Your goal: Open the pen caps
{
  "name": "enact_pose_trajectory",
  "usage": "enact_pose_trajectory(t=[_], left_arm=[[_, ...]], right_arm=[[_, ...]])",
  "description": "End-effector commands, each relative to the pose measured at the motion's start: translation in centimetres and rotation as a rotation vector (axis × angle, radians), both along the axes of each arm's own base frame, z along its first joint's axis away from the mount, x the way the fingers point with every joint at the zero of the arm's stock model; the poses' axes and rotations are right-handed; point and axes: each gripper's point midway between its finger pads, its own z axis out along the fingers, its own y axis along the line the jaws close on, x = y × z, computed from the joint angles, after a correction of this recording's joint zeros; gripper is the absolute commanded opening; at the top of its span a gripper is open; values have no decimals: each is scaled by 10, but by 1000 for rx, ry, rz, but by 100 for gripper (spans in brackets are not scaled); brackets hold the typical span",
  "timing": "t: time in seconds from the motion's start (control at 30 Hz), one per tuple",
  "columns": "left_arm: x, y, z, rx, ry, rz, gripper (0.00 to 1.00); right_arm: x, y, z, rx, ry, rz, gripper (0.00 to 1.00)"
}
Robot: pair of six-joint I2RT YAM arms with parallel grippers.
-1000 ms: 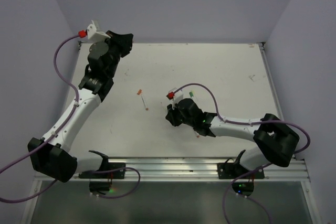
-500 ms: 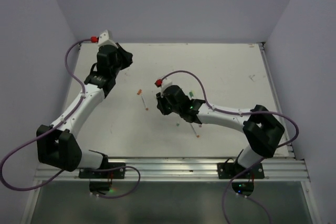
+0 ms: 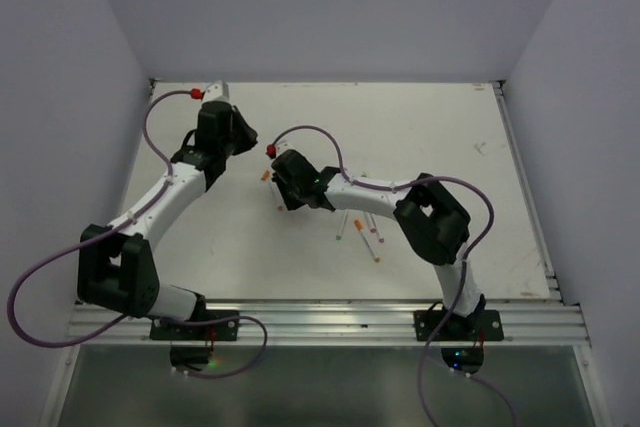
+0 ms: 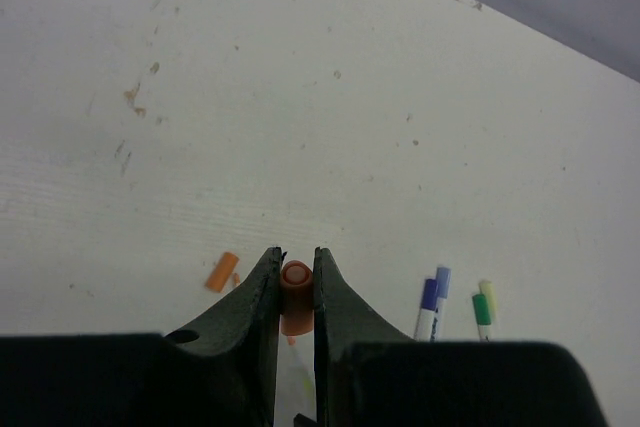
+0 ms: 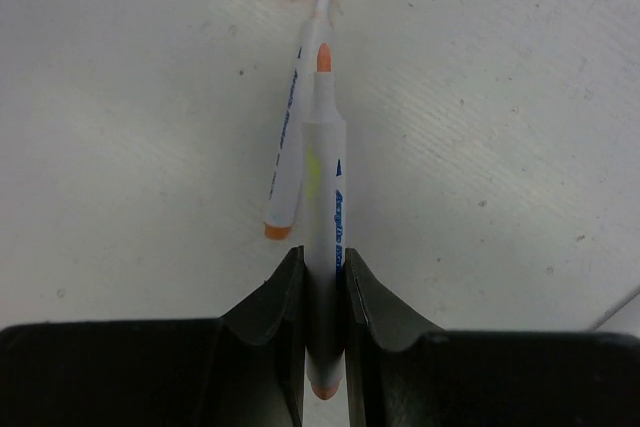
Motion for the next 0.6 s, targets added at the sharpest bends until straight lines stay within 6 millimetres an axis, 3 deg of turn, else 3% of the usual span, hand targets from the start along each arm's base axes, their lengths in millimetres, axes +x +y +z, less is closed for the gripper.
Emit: enact_pose_trajectory(t=[0.0, 0.2, 0.57], left_arm=[[-11, 10, 12, 33, -37, -4, 0], [-17, 17, 16, 53, -51, 11, 0], [-15, 16, 14, 46, -53, 6, 0]], right_arm=[[15, -9, -13, -59, 39, -84, 0], [29, -14, -38, -106, 74, -145, 4], [33, -16, -40, -106, 86, -169, 33]])
